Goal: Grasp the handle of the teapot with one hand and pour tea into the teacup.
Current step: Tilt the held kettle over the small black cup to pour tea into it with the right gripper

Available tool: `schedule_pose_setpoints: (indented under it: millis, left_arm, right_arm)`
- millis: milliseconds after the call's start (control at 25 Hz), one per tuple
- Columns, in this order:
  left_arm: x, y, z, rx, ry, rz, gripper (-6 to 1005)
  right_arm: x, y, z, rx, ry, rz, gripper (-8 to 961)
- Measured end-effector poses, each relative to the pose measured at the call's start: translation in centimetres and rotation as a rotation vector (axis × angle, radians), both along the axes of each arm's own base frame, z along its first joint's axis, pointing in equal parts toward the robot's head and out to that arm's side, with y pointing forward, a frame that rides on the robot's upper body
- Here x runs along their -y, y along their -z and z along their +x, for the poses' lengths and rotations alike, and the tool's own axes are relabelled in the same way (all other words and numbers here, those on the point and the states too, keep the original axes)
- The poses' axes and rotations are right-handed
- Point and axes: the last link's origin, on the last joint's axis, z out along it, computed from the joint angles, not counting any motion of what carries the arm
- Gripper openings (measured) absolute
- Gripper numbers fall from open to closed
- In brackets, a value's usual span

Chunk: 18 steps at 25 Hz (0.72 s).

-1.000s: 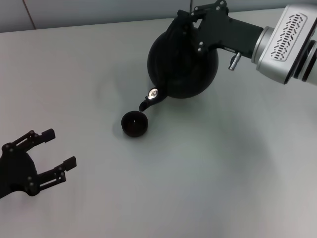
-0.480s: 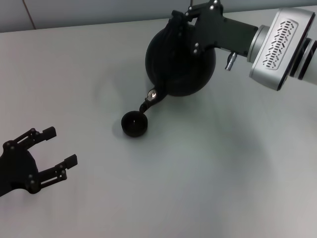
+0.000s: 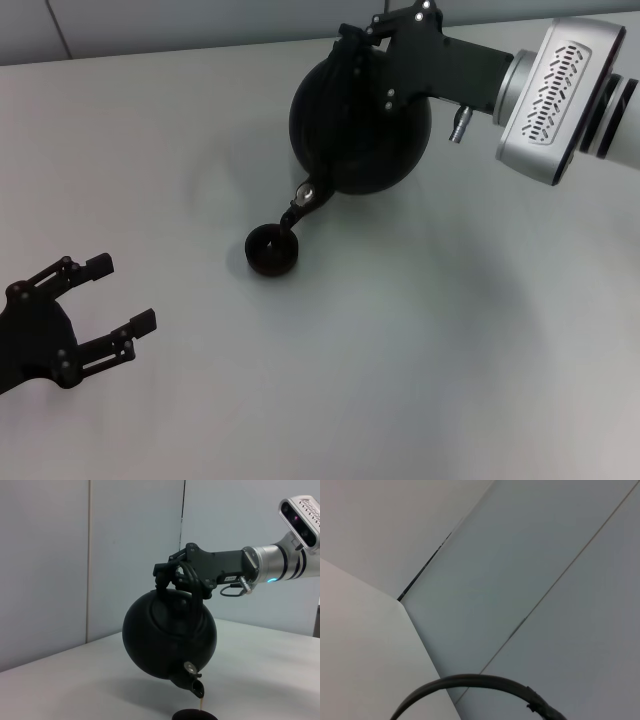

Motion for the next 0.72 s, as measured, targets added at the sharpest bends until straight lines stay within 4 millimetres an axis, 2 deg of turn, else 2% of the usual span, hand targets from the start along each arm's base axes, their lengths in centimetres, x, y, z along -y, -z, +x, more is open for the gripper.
schedule_pose_setpoints:
  millis: [720]
  left_arm:
    - [-0.05, -0.02, 0.05, 0.007, -0.003, 0.004, 847]
  right_arm:
    - [-0.22, 0.57, -0.32, 0.050, -0.022, -0.006, 77]
